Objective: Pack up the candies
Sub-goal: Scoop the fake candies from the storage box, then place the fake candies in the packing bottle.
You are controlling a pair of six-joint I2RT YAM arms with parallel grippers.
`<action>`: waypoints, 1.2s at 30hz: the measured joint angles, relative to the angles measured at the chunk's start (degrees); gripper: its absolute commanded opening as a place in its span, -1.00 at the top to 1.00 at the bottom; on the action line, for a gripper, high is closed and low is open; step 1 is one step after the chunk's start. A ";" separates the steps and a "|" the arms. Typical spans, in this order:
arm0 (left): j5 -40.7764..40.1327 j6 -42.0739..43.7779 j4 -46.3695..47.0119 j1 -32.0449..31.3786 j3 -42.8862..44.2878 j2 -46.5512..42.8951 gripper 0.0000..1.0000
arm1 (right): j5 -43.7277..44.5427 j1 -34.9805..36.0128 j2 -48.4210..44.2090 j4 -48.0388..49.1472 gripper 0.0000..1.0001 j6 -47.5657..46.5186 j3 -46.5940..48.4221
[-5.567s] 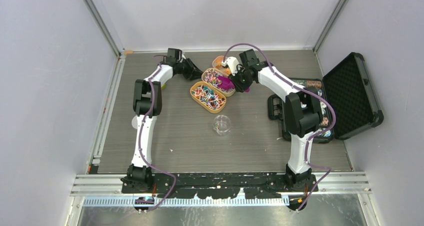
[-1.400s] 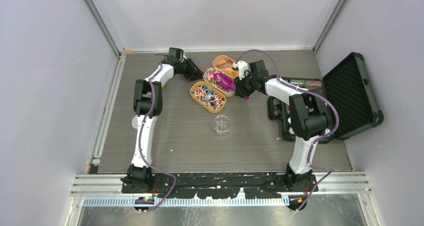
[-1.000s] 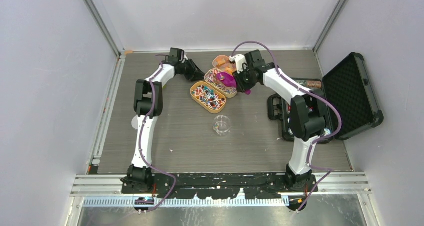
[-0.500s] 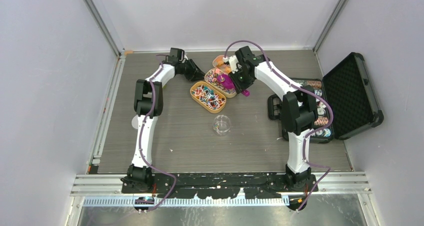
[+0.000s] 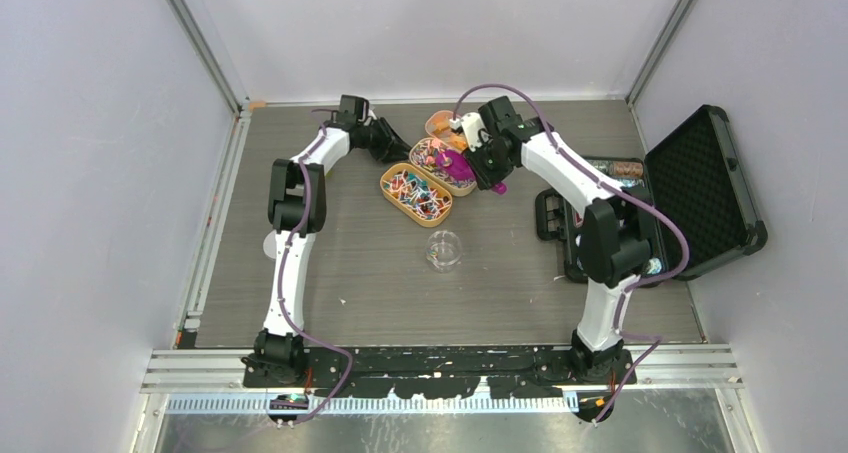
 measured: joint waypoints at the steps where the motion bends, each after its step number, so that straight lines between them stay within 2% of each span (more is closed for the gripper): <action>1: -0.02 0.02 -0.37 0.00 0.24 0.00 0.35 | -0.31 0.04 -1.77 1.09 0.99 -0.42 -1.84; 5: -0.07 0.57 -1.75 0.13 0.85 -0.48 0.27 | -1.07 0.13 -7.13 3.43 0.99 -1.70 -5.92; 11: -0.63 3.21 -5.97 0.46 0.94 -4.57 -0.02 | -2.05 0.22 -13.53 5.25 0.99 -4.85 -9.55; 14: -1.29 5.42 -8.70 0.50 0.94 -7.76 -0.36 | -3.63 0.22 -18.67 6.32 0.99 -7.80 -14.25; 18: -2.56 8.79 -11.87 0.50 -0.61 -13.99 -0.54 | -5.62 0.96 -27.10 6.14 0.99 -12.81 -20.31; 20: -3.34 10.58 -13.46 0.50 -2.84 -17.99 -0.96 | -6.19 2.05 -30.53 5.95 0.99 -15.10 -22.25; 29: -7.67 18.58 -22.16 0.57 -10.54 -30.64 -0.99 | -0.76 11.30 -39.21 -0.09 0.99 -22.58 -27.15; 36: -10.84 21.33 -25.27 2.91 -24.39 -42.10 -0.99 | 8.81 18.18 -42.03 -5.03 0.99 -24.48 -29.05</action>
